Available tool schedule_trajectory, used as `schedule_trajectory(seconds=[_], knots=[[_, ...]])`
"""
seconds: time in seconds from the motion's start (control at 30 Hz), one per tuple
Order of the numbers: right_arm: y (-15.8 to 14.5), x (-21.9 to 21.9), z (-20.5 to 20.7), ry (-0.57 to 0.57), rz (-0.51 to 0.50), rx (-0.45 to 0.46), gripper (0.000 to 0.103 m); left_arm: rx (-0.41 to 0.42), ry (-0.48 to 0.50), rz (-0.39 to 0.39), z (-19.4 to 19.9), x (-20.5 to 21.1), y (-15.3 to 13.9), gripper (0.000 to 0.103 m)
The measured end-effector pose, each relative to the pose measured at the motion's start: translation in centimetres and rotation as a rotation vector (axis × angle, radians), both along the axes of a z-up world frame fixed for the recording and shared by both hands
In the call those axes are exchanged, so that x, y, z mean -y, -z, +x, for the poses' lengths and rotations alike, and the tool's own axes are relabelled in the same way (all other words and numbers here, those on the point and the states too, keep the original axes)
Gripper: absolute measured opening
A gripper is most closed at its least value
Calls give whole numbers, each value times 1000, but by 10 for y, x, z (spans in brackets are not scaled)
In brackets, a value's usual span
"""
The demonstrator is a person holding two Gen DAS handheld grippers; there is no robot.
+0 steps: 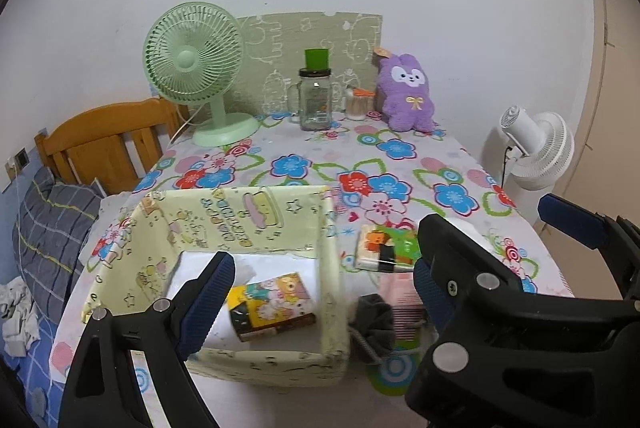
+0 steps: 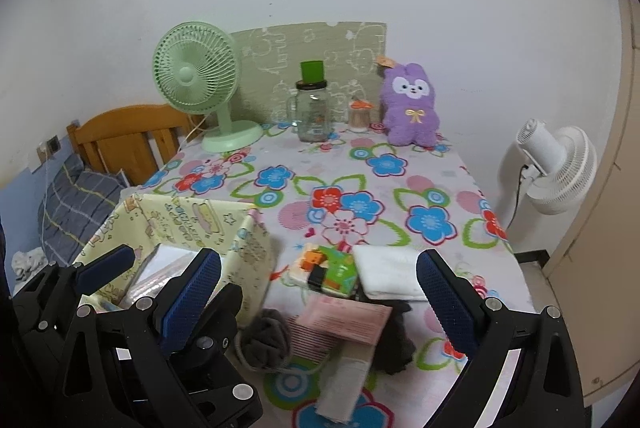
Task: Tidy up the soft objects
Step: 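Move both tools back toward the remaining items on the table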
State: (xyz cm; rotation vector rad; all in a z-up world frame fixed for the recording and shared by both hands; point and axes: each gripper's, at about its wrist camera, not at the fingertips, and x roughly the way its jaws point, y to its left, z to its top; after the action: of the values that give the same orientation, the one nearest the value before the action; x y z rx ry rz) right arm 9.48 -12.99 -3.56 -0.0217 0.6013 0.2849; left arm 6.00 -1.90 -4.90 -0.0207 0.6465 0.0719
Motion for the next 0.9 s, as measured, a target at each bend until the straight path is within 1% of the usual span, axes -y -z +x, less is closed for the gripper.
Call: schedule_trajectory(seconds=[0.27, 0.47, 0.7, 0.9], knots=[[-2, 24, -6, 32, 8, 16, 100, 28, 11, 23, -2, 23, -5, 92], [-4, 43, -10, 56, 19, 26, 100, 31, 47, 9, -4, 39, -5, 92], [2, 66, -16, 99, 23, 33, 100, 15, 99, -16, -3, 57, 6, 92], [16, 79, -17, 115, 23, 25, 100, -12, 136, -16, -2, 70, 21, 92]])
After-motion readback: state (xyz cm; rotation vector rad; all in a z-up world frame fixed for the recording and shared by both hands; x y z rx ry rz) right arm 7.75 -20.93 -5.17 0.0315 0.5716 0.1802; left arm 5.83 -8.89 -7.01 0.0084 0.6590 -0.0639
